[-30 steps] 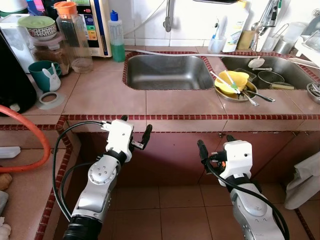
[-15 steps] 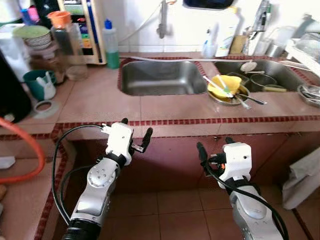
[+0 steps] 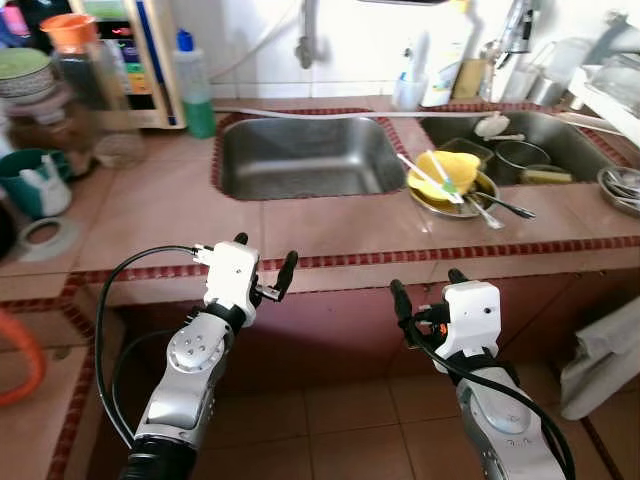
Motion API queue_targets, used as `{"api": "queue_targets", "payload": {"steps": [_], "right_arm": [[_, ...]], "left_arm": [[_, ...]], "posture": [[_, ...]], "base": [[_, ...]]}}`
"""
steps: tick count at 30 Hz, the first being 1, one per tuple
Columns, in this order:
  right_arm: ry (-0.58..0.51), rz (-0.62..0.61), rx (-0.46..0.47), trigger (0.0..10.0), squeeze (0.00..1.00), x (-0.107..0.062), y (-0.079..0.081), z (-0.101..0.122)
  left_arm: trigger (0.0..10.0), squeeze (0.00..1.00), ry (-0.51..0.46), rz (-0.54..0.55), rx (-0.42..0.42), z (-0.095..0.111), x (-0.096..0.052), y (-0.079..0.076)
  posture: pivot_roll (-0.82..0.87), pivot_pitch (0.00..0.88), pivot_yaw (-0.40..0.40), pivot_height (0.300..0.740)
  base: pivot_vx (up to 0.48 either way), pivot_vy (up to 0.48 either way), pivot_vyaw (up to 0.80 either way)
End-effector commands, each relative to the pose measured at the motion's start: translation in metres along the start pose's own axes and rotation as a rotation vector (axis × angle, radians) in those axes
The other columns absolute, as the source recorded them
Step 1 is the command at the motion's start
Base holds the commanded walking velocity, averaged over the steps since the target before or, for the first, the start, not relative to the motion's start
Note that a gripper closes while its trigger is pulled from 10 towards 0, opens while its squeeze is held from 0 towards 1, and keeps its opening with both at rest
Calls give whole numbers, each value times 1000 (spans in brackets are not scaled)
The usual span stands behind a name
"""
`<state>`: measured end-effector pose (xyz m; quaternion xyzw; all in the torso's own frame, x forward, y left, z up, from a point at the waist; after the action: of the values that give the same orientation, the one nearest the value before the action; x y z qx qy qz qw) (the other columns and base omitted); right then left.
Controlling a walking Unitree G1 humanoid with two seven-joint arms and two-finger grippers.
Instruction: Kitchen organization
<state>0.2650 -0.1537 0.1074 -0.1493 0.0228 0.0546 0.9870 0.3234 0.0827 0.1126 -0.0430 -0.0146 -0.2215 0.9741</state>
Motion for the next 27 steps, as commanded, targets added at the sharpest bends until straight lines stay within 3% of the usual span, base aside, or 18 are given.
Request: {"api": "queue_targets", "payload": {"steps": [1,20,23,27], "right_arm": [[-56,24,15,10000,0,4,9,15],[-59,30,11,10000,0,4,10,16],[-57,29,9,10000,0,4,9,15],[-57,29,8,10000,0,4,9,15]], "left_arm": [[10000,0,6,43,27,2,-7,18],[10000,0,9,40,31,1,-9,18],[10000,0,7,109,41,0,-10,24],[10000,0,11,107,52,0,-9,24]], "posture": [[86,0,-1,740],[88,0,-1,740],[88,0,-1,740],[88,0,-1,740]], "base": [[300,0,0],[295,0,0],[160,0,0],[0,0,0]]}}
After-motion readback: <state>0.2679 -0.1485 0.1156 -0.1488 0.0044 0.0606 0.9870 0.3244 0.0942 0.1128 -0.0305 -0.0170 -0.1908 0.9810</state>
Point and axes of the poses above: a point about 5 cm out from each wrist's last joint towards the gripper, its own x axis pointing out of the wrist towards the gripper, its own z axis along the axis of the wrist's last joint, y = z × x, the point moved 3 cm from there along x, pointing out of the wrist towards the gripper, and after that the axes turned 9 degrees about -x, right-handed, at the moved point
